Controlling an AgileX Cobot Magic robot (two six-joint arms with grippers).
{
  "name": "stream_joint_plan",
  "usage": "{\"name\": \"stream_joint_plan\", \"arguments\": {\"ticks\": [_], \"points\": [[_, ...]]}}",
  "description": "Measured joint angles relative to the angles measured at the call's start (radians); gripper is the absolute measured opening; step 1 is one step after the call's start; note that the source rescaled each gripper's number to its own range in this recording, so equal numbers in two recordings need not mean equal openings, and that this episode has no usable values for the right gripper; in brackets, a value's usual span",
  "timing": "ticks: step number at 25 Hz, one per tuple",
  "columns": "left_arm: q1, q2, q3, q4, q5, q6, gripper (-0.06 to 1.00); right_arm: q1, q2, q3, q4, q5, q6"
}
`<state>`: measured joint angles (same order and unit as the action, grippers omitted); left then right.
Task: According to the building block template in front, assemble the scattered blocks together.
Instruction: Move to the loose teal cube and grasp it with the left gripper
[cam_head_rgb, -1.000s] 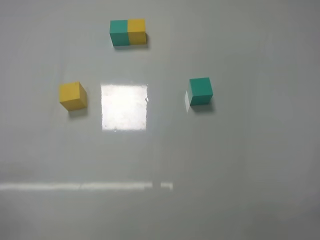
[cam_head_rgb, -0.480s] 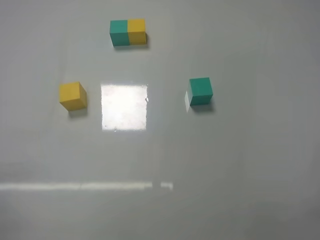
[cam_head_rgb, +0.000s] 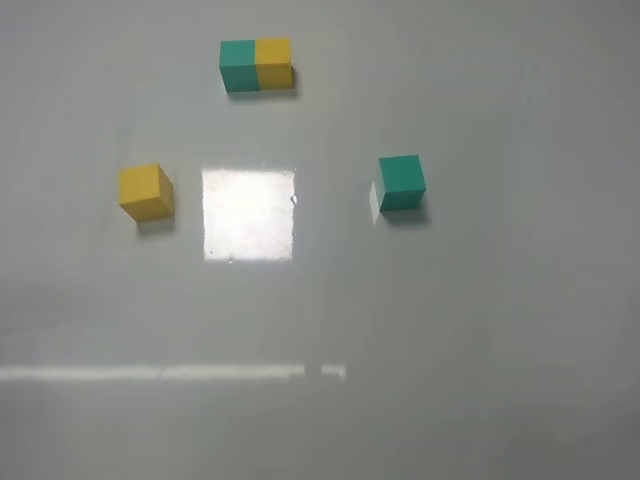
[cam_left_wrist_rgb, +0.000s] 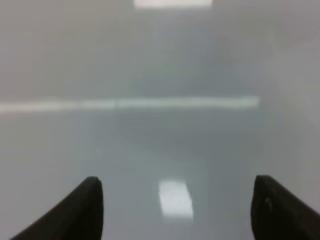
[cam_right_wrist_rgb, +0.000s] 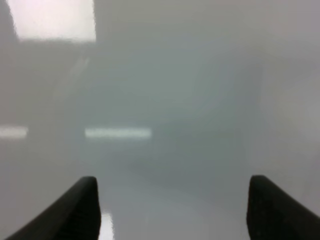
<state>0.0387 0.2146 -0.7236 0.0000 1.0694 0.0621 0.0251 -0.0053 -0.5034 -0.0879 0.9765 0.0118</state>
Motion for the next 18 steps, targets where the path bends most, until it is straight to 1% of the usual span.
{"name": "stream_joint_plan", "arguments": {"ticks": [4, 8, 11, 14, 18], "points": [[-0.063, 0.088, -0.116, 0.111, 0.014, 0.037, 0.68, 0.0, 0.0, 0.0, 0.0, 0.0, 0.0], [-0.146, 0.174, -0.199, 0.167, 0.047, 0.094, 0.68, 0.0, 0.0, 0.0, 0.0, 0.0, 0.0], [-0.226, 0.25, -0.232, 0.189, 0.058, 0.183, 0.68, 0.0, 0.0, 0.0, 0.0, 0.0, 0.0], [-0.311, 0.332, -0.254, 0.216, 0.065, 0.235, 0.66, 0.0, 0.0, 0.0, 0.0, 0.0, 0.0], [-0.45, 0.459, -0.299, 0.273, 0.101, 0.304, 0.66, 0.0, 0.0, 0.0, 0.0, 0.0, 0.0]]}}
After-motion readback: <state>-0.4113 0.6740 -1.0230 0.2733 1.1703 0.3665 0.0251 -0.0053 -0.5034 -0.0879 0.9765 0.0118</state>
